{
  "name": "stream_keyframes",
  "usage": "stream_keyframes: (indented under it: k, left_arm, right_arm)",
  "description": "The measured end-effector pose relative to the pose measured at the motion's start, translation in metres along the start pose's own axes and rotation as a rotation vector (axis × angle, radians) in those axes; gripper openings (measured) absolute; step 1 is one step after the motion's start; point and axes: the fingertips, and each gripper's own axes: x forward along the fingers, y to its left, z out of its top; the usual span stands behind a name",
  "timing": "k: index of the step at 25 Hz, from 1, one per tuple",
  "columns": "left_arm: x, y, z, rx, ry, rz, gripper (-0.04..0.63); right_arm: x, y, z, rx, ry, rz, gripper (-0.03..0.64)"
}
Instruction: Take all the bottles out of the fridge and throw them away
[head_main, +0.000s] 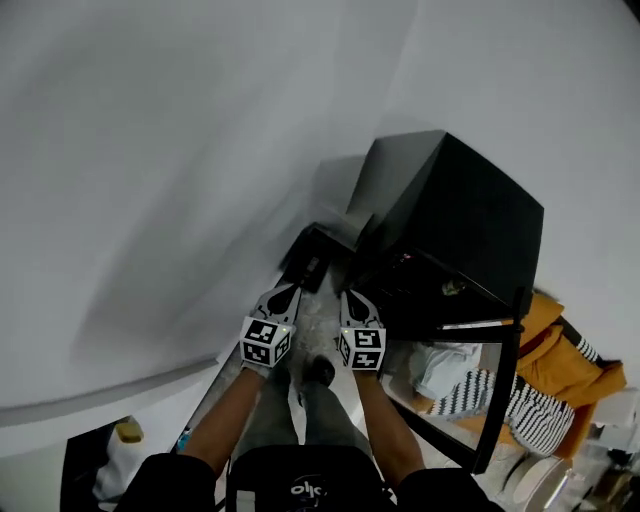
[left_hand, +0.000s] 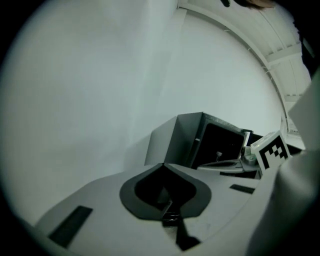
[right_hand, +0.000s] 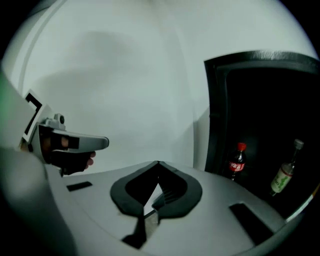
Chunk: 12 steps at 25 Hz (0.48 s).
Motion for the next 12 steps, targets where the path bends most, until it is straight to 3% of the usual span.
stream_keyframes:
  k: [5, 12]
  left_arm:
    - [-0.009, -0.067, 0.060, 0.025, -0.042, -0.085, 0.000]
    - [-0.007, -0.139, 0.115, 0.077, -0.066, -0.180, 0.000]
  right_arm:
    - [-0.073, -0.014, 0.060, 0.019, -0.081, -0.014, 0.008]
    - [-0.139, -0.042, 0.110, 0.020, -0.158, -0.050, 0.008]
